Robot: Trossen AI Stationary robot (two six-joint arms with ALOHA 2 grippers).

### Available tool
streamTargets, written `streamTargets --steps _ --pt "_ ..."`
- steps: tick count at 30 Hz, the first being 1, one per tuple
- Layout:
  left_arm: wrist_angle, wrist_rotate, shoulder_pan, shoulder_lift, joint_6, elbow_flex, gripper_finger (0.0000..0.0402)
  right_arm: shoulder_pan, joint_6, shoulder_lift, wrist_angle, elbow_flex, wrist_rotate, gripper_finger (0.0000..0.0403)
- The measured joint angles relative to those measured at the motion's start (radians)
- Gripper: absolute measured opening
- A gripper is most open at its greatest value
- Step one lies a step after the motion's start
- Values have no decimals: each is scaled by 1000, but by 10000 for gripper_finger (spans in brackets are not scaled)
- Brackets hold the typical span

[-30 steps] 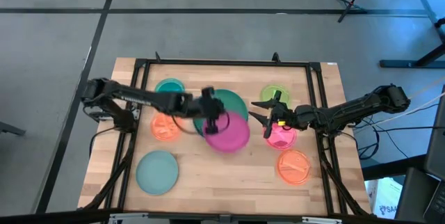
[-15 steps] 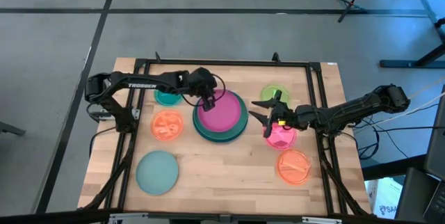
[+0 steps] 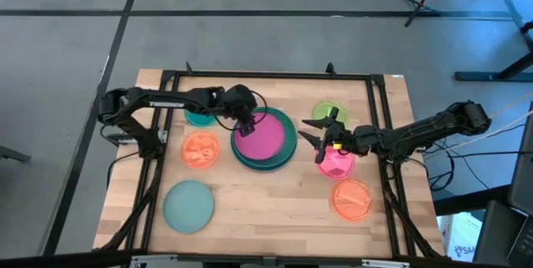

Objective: Stack plastic plates
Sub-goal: Stack the gray plate on top of the pink plate

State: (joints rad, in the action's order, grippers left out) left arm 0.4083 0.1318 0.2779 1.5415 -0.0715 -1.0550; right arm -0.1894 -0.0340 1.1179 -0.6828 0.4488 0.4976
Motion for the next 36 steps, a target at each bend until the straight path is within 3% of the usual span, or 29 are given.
streamTargets --steps 7,14,20,23,28,36 --pt "207 7 -127 -120 14 -30 127 0 -1 0 2 0 0 177" --pt "411 8 -308 -251 -134 49 126 0 -1 0 4 0 -10 177" --pt "431 2 -479 -372 -397 208 126 0 -1 0 -3 0 -11 177" --pt "441 -59 -558 -395 -515 288 126 0 0 0 -6 0 -11 177" --pt "440 -133 -657 -397 -617 398 126 0 1 0 -11 0 -11 177" --pt "374 -235 -725 -397 -685 499 126 0 2 0 -10 0 -11 177"
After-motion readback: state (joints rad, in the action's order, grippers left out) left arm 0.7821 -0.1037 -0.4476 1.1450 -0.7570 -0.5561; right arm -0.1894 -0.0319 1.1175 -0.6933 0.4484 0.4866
